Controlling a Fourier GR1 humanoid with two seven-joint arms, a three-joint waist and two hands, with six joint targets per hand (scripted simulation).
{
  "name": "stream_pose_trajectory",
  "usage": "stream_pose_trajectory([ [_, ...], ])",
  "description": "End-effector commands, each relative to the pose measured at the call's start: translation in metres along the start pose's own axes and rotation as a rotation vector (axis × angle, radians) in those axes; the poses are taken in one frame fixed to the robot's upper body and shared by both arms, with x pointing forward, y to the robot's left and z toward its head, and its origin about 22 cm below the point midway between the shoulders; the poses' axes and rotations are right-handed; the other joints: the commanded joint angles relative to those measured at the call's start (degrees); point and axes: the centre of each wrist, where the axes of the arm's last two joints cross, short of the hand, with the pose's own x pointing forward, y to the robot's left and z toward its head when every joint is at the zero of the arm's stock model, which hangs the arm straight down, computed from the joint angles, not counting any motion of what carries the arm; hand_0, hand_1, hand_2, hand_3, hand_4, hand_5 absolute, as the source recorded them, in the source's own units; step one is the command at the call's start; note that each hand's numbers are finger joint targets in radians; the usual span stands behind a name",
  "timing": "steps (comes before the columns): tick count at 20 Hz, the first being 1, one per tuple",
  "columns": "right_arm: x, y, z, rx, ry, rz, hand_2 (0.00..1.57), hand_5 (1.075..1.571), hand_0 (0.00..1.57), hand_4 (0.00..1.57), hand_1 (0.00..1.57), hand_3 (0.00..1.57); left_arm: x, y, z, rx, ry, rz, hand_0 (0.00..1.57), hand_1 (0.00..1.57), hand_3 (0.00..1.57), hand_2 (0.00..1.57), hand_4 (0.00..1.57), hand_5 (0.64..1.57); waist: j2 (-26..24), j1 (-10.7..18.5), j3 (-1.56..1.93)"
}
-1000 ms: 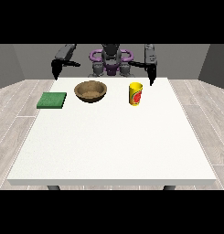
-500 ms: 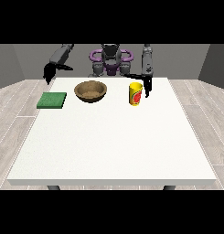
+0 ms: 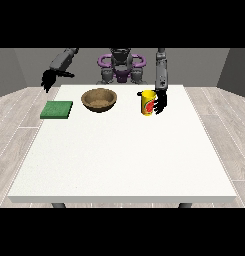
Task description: Pick the cup and pour the ball into the bowl, then pick the bowl and place it on the pad
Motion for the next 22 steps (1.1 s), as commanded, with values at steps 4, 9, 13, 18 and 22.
stream_pose_trajectory([
  [4, 0.012, 0.003, -0.014, 0.031, -0.047, -0.001, 0.00, 1.556, 0.00, 0.00, 0.00, 0.00, -0.008, -0.002, -0.003, 0.073, -0.055, -0.331, 1.31, 1.31, 1.57, 1.57, 0.83, 1.511, 3.57, -4.53, -0.02],
  [9, 0.019, -0.040, -0.004, 0.021, -0.024, 0.013, 0.00, 1.556, 0.00, 0.00, 0.00, 0.00, -0.004, 0.006, -0.020, 0.075, -0.022, -0.357, 1.35, 1.35, 1.57, 1.57, 0.88, 1.502, 1.81, -3.89, 0.01],
  [13, -0.003, -0.062, 0.017, -0.074, 0.079, 0.024, 0.00, 1.557, 0.00, 0.00, 0.00, 0.00, 0.006, -0.033, -0.018, 0.015, -0.018, -0.453, 1.34, 1.34, 1.57, 1.57, 0.97, 1.530, -5.23, 0.02, 0.10],
  [18, -0.025, -0.067, 0.040, -0.121, 0.246, 0.021, 0.00, 1.560, 0.00, 0.00, 0.00, 0.00, 0.024, -0.077, -0.025, -0.123, 0.037, -0.565, 1.38, 1.38, 1.57, 1.57, 1.03, 1.536, -16.11, 3.73, 0.14],
  [22, -0.040, -0.076, 0.071, -0.174, 0.280, 0.050, 0.00, 1.560, 0.00, 0.00, 0.00, 0.00, 0.038, -0.098, -0.028, -0.220, 0.003, -0.644, 1.40, 1.40, 1.57, 1.57, 1.11, 1.567, -17.30, 7.46, 0.10],
])
